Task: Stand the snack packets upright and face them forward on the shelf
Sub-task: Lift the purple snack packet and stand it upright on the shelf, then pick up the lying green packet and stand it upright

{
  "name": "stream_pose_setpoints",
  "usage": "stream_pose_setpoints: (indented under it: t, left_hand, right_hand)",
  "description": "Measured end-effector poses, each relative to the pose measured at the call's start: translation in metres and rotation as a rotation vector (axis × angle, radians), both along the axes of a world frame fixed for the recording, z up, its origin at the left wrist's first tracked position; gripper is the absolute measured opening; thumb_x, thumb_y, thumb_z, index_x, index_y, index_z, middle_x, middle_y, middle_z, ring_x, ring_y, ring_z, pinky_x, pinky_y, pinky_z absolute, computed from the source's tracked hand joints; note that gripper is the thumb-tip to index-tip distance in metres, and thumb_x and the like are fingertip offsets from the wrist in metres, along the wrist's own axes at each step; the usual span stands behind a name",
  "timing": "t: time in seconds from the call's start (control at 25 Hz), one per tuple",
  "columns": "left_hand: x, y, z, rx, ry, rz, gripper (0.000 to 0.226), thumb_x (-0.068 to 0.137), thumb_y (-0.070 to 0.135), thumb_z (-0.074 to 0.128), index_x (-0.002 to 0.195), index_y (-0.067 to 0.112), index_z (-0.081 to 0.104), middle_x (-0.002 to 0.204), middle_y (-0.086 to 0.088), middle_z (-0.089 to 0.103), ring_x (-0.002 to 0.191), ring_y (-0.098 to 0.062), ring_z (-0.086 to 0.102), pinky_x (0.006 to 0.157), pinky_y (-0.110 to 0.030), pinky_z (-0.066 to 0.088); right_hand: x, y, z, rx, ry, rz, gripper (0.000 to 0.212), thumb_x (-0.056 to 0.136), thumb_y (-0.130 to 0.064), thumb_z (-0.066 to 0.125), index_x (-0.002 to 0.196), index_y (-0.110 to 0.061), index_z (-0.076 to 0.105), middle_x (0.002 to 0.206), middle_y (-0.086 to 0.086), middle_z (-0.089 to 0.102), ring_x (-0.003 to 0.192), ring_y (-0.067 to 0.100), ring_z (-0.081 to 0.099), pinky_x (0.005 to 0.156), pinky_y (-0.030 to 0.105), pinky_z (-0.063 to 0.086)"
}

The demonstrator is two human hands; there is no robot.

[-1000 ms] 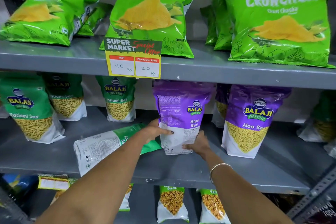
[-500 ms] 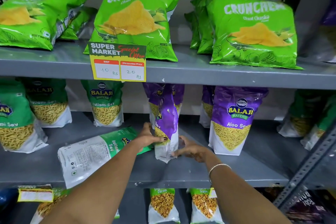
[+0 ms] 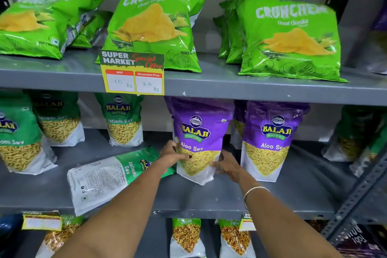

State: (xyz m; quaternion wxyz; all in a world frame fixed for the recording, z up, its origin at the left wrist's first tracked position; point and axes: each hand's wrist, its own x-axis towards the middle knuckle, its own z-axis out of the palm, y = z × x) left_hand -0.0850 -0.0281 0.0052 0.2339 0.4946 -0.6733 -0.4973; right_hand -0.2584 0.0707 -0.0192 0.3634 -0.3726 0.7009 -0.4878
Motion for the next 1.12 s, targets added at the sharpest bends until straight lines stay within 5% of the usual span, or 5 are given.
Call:
stream_pose_setpoints:
  t: [0.08, 0.28, 0.4, 0.72, 1.12]
  left_hand:
    - [-0.001, -0.002, 0.001, 0.031, 0.104, 0.037, 0.059, 0.053, 0.005, 0.084, 0.093, 0.011, 0.040, 0.098, -0.011, 0.052, 0.095, -0.021, 0.050, 0.078, -0.031, 0.045]
    - [-0.006, -0.006, -0.006, -0.009, 0.058, 0.073, 0.054, 0.065, 0.002, 0.077, 0.113, 0.005, 0.050, 0.110, -0.018, 0.063, 0.102, -0.028, 0.061, 0.095, -0.036, 0.046]
    - [-0.001, -0.006, -0.007, -0.018, -0.022, 0.017, 0.069, 0.056, 0.018, 0.082, 0.116, 0.004, 0.050, 0.126, -0.020, 0.058, 0.116, -0.032, 0.056, 0.101, -0.042, 0.046]
    - [0.140, -0.075, 0.015, -0.267, -0.547, -0.056, 0.059, 0.083, 0.042, 0.058, 0.127, 0.004, 0.048, 0.135, -0.018, 0.050, 0.122, -0.032, 0.051, 0.098, -0.036, 0.043]
    - [0.257, -0.138, -0.013, 0.307, -0.302, -0.319, 0.051, 0.086, 0.035, 0.060, 0.123, 0.000, 0.056, 0.118, -0.017, 0.063, 0.102, -0.029, 0.064, 0.093, -0.039, 0.047]
  right_hand:
    - [-0.007, -0.004, 0.001, 0.005, 0.001, -0.034, 0.031, 0.077, 0.012, 0.061, 0.077, -0.018, 0.054, 0.074, -0.002, 0.056, 0.061, 0.006, 0.054, 0.042, 0.008, 0.046]
    - [-0.010, -0.007, 0.000, -0.071, -0.042, 0.080, 0.039, 0.074, 0.009, 0.068, 0.111, 0.004, 0.058, 0.097, 0.007, 0.064, 0.067, 0.002, 0.061, 0.050, 0.004, 0.049]
    - [-0.006, -0.002, 0.012, -0.008, -0.061, 0.120, 0.014, 0.078, 0.006, 0.066, 0.085, -0.005, 0.062, 0.072, 0.000, 0.068, 0.044, -0.005, 0.056, 0.038, 0.005, 0.040]
    - [0.038, -0.010, -0.009, 0.545, -0.279, 0.034, 0.043, 0.085, -0.002, 0.041, 0.043, -0.008, 0.042, 0.029, 0.003, 0.032, 0.024, 0.011, 0.033, 0.042, 0.021, 0.027]
    - [0.222, -0.092, -0.036, 0.010, -0.796, -0.439, 0.016, 0.094, -0.018, 0.045, 0.095, -0.009, 0.058, 0.041, 0.010, 0.067, 0.033, 0.023, 0.063, 0.030, 0.036, 0.049]
